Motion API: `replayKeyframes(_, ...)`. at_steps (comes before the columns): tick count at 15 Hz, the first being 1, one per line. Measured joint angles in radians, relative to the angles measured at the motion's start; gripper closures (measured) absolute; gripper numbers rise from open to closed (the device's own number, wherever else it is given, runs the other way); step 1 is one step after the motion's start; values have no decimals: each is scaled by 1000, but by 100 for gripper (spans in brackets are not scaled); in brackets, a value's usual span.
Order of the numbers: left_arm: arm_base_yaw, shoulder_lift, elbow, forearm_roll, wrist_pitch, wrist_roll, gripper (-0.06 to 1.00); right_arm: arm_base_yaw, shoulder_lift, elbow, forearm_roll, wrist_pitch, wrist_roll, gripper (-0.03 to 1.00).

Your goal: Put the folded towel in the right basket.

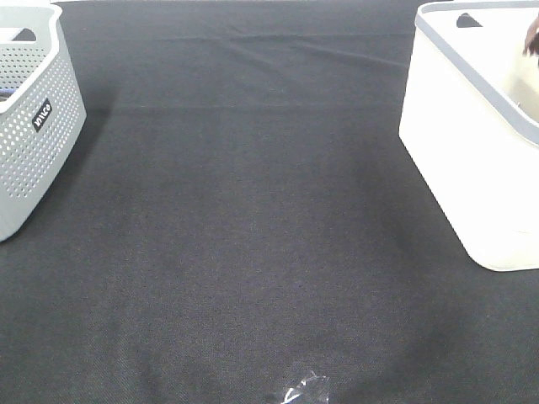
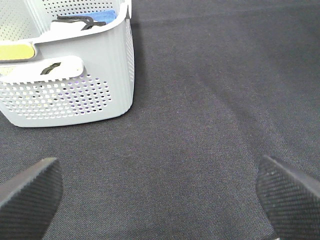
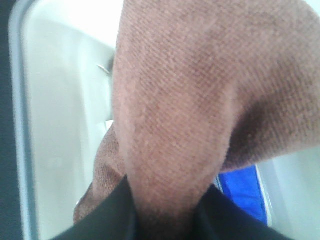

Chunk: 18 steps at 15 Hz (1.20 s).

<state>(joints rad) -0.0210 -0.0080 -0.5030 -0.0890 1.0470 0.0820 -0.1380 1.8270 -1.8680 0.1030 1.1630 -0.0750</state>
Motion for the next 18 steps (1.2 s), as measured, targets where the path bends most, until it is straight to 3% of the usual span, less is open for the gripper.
replayKeyframes(1, 0, 0, 0, 0, 0, 0, -4, 0, 21, 0, -8, 8, 16, 63)
replayKeyframes(3, 0, 0, 0, 0, 0, 0, -4, 0, 64, 0, -19, 42, 38, 17)
replayKeyframes(4, 0, 0, 0, 0, 0, 0, -4, 0, 83, 0, -26, 48, 41, 5)
replayKeyframes(9, 0, 0, 0, 0, 0, 0, -4, 42, 56, 0, -53, 50, 101, 0)
replayKeyframes(13, 0, 0, 0, 0, -1, 0, -4, 269, -46, 13, -55, 50, 143, 0)
replayKeyframes(16, 0, 0, 0, 0, -1, 0, -4, 353, -265, 151, -89, 49, 200, 0)
replayKeyframes(18, 0, 0, 0, 0, -1, 0, -4, 370, -485, 347, -103, 36, 209, 0)
